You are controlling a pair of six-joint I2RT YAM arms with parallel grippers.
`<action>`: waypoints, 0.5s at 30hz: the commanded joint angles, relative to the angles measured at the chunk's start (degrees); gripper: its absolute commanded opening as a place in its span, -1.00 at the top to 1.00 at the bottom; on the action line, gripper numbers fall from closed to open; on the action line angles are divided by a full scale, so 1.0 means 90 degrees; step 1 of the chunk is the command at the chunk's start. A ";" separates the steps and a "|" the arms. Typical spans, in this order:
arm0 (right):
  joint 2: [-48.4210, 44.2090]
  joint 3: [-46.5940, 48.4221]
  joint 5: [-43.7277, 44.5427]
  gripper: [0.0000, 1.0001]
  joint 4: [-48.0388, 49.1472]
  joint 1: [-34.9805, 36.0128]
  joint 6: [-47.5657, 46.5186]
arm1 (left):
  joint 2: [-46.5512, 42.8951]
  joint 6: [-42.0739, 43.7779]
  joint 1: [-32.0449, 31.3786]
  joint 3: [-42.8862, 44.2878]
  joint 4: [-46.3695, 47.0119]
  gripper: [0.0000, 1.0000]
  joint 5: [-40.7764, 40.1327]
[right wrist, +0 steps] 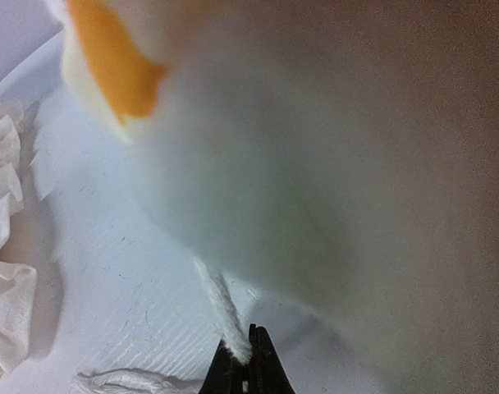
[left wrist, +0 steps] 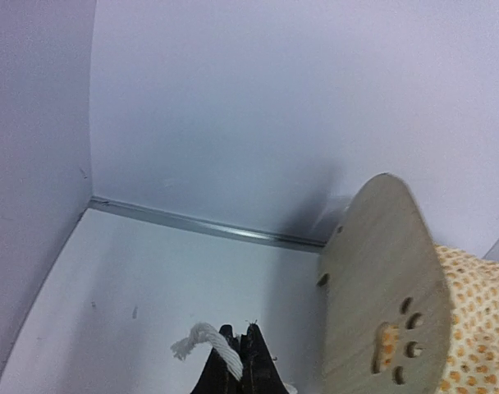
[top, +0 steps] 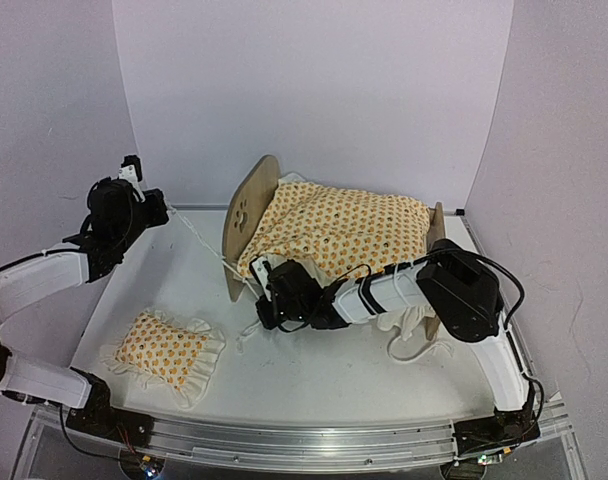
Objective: Set up the pet bed
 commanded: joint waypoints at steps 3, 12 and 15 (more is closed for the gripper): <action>0.0313 0.0155 0.0039 1.00 -0.0376 0.0053 -0.0559 | 0.0795 0.0794 0.0989 0.1071 0.0417 1.00 -0.1131; -0.1317 0.0275 -0.1470 -0.28 -0.2191 0.0066 -0.0298 | 0.1358 0.0468 0.1017 0.1034 -0.0296 0.19 0.0107; -0.2644 -0.0303 -0.1537 -0.56 -0.3271 0.0070 -0.0279 | 0.1071 0.0088 0.1013 0.0994 -0.0997 -0.33 0.0019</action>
